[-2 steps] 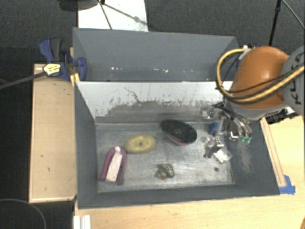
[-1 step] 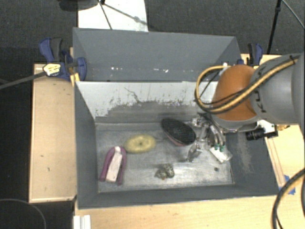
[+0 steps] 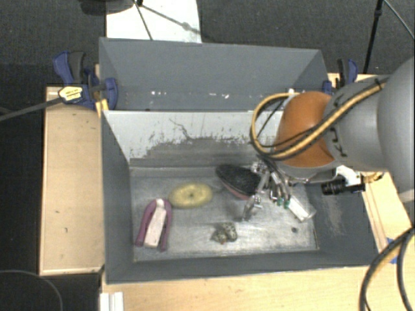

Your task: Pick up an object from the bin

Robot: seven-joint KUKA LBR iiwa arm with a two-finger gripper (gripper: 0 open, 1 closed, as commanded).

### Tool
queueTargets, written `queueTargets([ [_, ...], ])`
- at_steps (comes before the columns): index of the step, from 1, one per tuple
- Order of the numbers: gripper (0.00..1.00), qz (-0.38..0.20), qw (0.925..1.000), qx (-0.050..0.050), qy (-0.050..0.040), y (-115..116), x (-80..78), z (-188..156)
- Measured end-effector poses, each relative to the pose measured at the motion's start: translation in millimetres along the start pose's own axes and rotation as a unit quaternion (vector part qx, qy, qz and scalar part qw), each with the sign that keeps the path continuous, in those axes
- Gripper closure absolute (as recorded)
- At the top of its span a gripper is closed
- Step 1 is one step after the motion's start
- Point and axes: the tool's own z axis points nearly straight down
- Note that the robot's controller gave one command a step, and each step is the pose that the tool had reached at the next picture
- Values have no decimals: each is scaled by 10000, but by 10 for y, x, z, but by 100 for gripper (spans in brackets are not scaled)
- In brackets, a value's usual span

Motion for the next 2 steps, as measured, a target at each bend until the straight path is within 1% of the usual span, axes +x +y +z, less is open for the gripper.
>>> queueTargets([
  [1,100,-6,10000,7,-1,-14,-3,-2],
  [2,100,34,10000,-10,-47,88,147,-1459],
])
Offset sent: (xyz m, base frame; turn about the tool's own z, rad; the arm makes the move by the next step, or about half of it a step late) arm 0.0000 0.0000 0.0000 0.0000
